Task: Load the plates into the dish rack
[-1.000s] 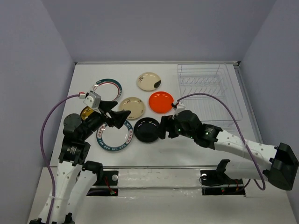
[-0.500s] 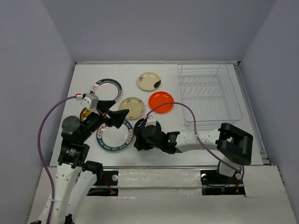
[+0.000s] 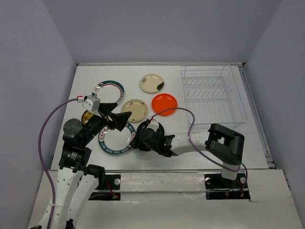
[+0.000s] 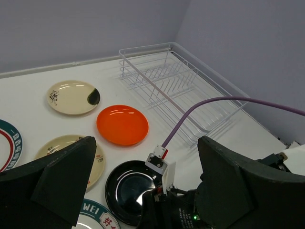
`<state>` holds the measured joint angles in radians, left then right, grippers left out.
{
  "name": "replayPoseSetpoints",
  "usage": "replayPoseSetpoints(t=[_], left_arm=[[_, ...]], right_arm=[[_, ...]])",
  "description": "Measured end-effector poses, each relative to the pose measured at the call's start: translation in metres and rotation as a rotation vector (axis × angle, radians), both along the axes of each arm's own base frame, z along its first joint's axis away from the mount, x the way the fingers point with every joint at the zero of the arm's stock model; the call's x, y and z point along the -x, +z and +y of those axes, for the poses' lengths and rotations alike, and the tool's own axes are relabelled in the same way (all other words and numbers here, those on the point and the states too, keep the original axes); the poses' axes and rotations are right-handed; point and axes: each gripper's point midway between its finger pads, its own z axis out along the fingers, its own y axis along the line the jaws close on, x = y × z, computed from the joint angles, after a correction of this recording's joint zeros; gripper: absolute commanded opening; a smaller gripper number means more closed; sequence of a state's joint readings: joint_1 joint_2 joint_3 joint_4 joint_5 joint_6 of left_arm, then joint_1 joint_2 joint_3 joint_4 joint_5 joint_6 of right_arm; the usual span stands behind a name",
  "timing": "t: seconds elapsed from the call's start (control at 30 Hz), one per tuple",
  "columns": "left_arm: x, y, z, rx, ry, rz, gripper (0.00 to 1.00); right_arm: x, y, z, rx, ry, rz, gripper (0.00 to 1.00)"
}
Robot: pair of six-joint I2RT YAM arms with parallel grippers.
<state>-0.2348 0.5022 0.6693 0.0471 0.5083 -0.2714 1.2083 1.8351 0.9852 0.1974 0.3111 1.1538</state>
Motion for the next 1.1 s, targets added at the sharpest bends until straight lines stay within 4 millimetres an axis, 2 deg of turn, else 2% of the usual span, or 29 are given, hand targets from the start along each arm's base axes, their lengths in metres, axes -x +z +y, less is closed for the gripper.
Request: replayPoseSetpoints(t=[0.23, 0.33, 0.37, 0.5, 0.6, 0.83, 1.0, 1.07, 1.1], left_arm=[[0.001, 0.000, -0.001, 0.000, -0.006, -0.001, 0.99], [0.001, 0.000, -0.001, 0.000, -0.006, -0.001, 0.99], [0.001, 0.000, -0.001, 0.000, -0.006, -0.001, 0.99], [0.001, 0.000, -0.001, 0.001, -0.006, -0.001, 0.99], [0.001, 0.000, -0.001, 0.001, -0.006, -0.001, 0.99], [0.000, 0.000, 0.000, 0.006, 0.002, 0.003, 0.99], [-0.003, 0.001, 0.004, 0.008, 0.035, 0.006, 0.99], [-0.004, 0.004, 0.007, 0.011, 0.052, 0.002, 0.99], [-0.005, 0.007, 0.008, 0.014, 0.063, -0.003, 0.99]], right_arm=[[-0.004, -0.018, 0.011, -0.049, -0.077, 0.074, 0.42], [-0.007, -0.020, 0.019, -0.083, -0.098, 0.085, 0.33], [-0.008, -0.021, 0.019, -0.087, -0.103, 0.088, 0.25], [-0.010, -0.024, 0.021, -0.099, -0.126, 0.094, 0.07], [-0.015, -0.014, 0.025, -0.141, -0.142, 0.080, 0.07], [-0.004, 0.004, 0.012, -0.060, -0.123, -0.013, 0.07], [0.005, 0.036, -0.012, 0.032, -0.078, -0.144, 0.07], [0.002, 0.059, -0.027, 0.053, -0.072, -0.206, 0.07], [-0.007, 0.076, -0.038, 0.058, -0.079, -0.241, 0.07]])
